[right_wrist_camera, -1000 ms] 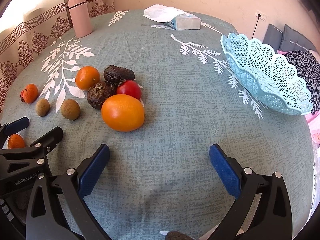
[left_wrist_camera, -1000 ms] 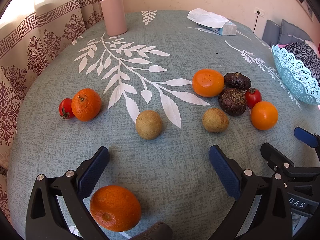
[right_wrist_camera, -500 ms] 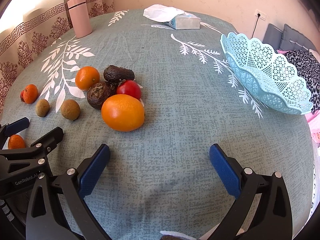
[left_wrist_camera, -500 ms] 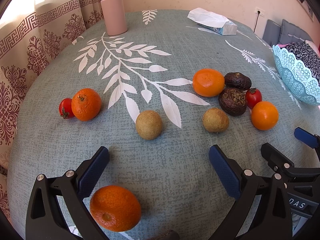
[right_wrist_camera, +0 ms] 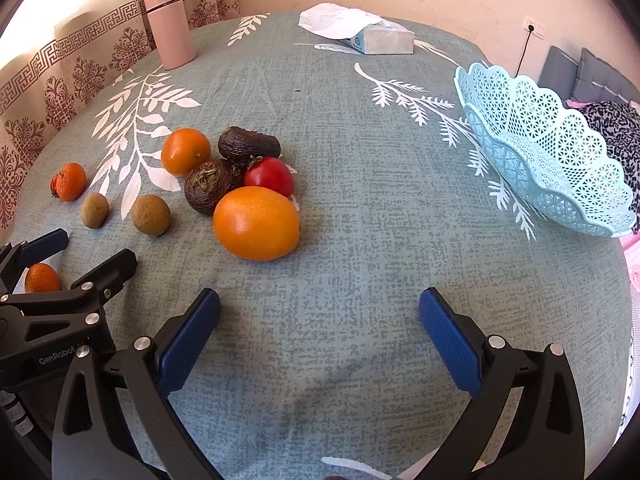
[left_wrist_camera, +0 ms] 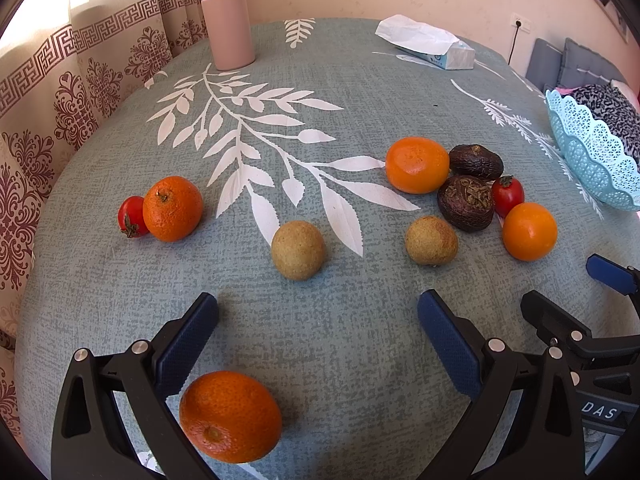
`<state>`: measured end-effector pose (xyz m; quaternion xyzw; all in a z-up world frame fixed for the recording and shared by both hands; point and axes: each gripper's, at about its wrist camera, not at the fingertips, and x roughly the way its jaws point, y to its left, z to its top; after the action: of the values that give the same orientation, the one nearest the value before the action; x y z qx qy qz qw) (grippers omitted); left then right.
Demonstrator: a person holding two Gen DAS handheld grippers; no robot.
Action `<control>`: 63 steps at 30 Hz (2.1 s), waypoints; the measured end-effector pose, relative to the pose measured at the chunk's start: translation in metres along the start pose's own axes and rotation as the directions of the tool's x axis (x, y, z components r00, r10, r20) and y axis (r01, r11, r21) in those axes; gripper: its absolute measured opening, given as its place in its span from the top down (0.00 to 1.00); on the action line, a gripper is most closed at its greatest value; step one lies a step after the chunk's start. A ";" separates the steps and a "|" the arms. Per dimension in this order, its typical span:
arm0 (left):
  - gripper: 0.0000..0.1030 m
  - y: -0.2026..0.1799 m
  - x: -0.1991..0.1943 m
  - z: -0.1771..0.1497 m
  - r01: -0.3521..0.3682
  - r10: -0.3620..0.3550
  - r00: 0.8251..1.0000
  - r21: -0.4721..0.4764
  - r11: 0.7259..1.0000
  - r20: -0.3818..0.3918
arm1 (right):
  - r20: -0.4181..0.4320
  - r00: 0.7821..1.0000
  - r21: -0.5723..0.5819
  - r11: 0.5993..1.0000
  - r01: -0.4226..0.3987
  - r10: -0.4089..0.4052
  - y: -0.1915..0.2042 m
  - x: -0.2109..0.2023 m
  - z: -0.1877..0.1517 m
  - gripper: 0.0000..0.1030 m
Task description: Organize fruits
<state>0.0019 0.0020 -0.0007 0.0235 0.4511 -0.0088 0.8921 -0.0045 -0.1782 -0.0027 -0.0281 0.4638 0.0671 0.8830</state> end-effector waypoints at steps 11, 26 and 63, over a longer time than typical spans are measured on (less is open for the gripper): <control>0.05 -0.001 0.000 0.000 -0.001 0.001 1.000 0.000 1.000 -0.001 | -0.017 0.992 -0.018 0.992 -0.123 0.123 -0.005 0.002 0.002 0.02; 0.05 0.005 -0.021 -0.006 0.034 -0.031 0.991 -0.021 0.999 0.131 | 0.033 0.999 -0.168 0.986 0.009 -0.004 0.017 -0.008 -0.003 0.02; 0.05 0.069 -0.055 -0.006 -0.157 0.184 0.961 -0.140 0.978 0.208 | 0.114 0.980 0.020 0.986 -0.166 0.163 -0.001 -0.032 0.018 0.02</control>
<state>-0.0330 0.0708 0.0425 0.0065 0.3457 0.0935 0.9336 -0.0079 -0.1802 0.0339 0.0270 0.4152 0.1345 0.8993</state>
